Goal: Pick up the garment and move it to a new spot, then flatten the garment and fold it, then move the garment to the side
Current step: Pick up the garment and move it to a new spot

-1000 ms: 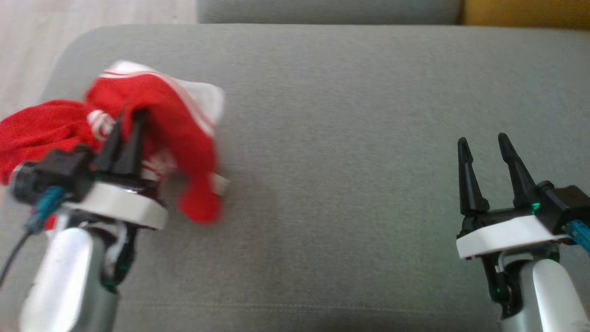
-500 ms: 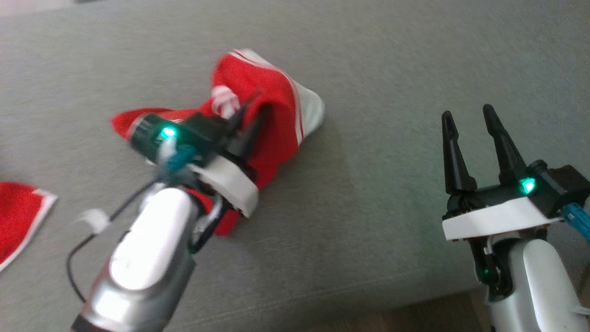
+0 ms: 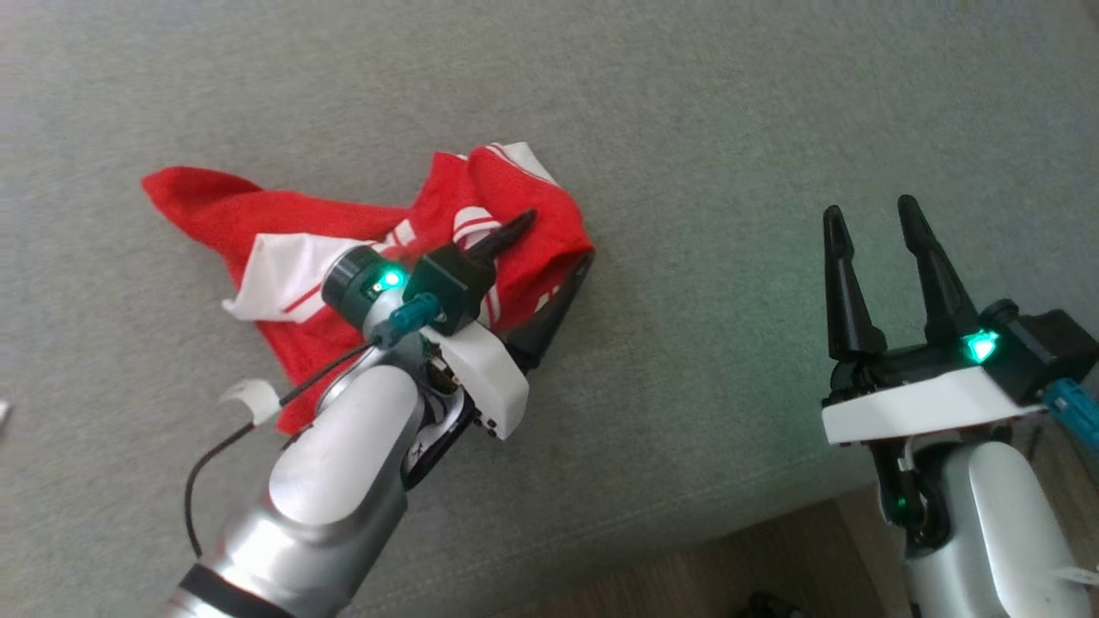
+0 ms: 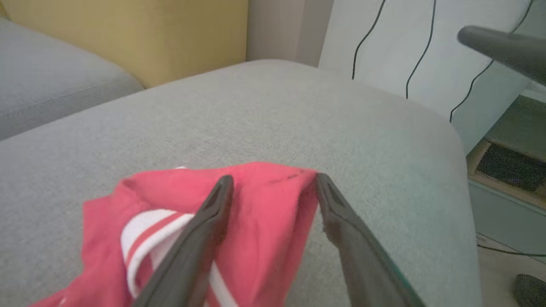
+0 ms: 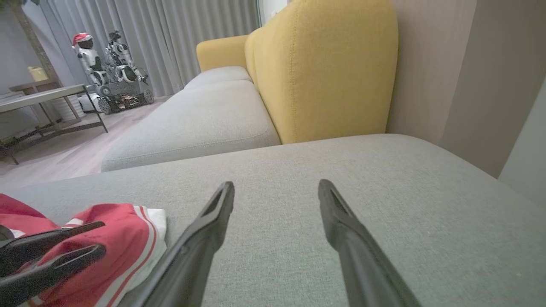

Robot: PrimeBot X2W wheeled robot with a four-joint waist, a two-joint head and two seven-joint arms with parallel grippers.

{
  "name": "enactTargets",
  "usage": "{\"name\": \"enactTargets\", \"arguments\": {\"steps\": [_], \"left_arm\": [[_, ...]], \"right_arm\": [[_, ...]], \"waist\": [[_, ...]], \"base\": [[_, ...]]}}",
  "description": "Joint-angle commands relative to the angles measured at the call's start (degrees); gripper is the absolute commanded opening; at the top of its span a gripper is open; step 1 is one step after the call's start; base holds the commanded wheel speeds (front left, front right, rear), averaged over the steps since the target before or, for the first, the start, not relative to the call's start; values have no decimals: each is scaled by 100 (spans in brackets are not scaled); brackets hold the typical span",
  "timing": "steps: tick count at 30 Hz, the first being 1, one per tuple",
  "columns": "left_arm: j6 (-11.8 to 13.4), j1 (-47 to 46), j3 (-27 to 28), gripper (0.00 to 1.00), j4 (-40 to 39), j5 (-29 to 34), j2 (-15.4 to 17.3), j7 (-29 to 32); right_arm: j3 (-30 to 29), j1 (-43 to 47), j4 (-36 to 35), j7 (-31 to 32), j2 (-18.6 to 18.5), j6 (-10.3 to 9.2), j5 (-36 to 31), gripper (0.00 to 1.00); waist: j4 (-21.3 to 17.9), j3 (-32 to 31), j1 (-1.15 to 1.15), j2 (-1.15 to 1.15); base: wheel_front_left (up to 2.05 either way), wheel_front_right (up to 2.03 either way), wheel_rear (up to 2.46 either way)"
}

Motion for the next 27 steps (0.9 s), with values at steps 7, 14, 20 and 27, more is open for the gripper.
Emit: {"name": "enactTargets", "arguments": {"steps": [7,14,20,27], "left_arm": [[237,174,556,100,-420,-360,173,-435],[815,796,1386,100,-796,-618,609,-579],[1093,1277,1960,100,-1017,-737,960,-601],[1275,2007,2567,100,-1417,-815,1214,-606]], "right_arm": [[4,-145,-62,43,-20,-4,-171,100],[-50,-81,41,169,-20,-4,-314,100],[-111,15,100,237,-20,-4,-383,100],[-117,149,160,331,-20,-4,-469,100]], "waist": [[666,-506,0,0],[1221,-859,0,0],[1525,-1037,0,0],[1731,-1297,0,0]], "base": [[0,0,0],[0,0,0],[0,0,0],[0,0,0]]}}
